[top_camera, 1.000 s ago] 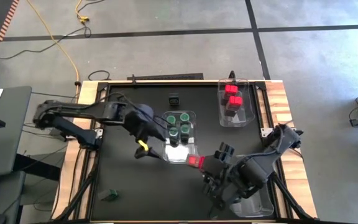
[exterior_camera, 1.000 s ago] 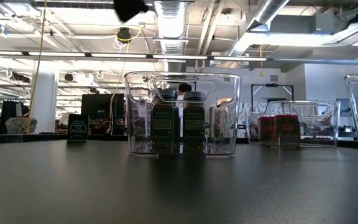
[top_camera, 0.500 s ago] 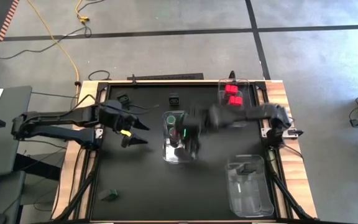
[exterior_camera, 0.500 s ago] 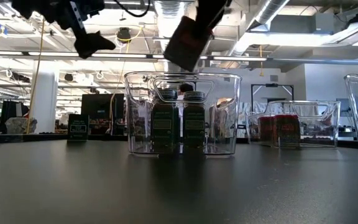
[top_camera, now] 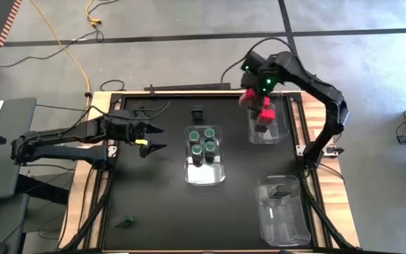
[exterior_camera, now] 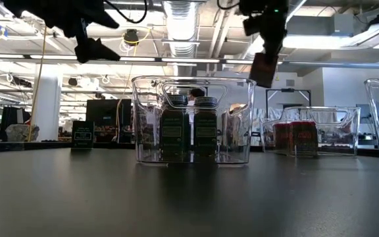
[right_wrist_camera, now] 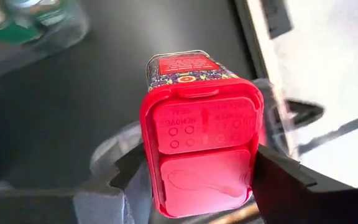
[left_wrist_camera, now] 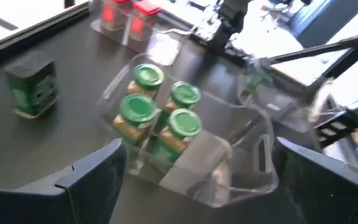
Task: Sort spices by type
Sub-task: Put the red seasoning can into the top transparent bin
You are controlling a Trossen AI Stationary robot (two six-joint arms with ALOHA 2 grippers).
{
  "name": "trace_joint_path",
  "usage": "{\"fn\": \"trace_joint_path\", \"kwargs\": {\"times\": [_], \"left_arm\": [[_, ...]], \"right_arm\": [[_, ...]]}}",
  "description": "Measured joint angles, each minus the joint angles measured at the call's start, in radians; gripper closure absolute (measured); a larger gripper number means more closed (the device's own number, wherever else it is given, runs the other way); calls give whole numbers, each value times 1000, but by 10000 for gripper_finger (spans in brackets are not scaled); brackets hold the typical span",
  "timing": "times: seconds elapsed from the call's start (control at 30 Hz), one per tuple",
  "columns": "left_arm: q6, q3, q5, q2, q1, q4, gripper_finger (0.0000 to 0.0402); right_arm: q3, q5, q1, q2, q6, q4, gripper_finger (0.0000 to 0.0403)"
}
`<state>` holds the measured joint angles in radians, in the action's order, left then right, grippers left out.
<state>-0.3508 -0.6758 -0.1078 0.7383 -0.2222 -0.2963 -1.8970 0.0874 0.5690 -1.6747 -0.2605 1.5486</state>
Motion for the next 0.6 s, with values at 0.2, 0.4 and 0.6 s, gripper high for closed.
{"fn": "trace_joint_path", "kwargs": {"times": [0.2, 0.4, 0.6], "left_arm": [[12, 0, 10, 0, 0, -59, 19], [39, 0, 27, 0, 0, -46, 19], [31, 0, 113, 0, 0, -45, 19]], "right_arm": [[234, -28, 49, 136, -60, -18, 161], [526, -26, 49, 364, -54, -147, 161], [730, -25, 54, 449, -97, -214, 162]]}}
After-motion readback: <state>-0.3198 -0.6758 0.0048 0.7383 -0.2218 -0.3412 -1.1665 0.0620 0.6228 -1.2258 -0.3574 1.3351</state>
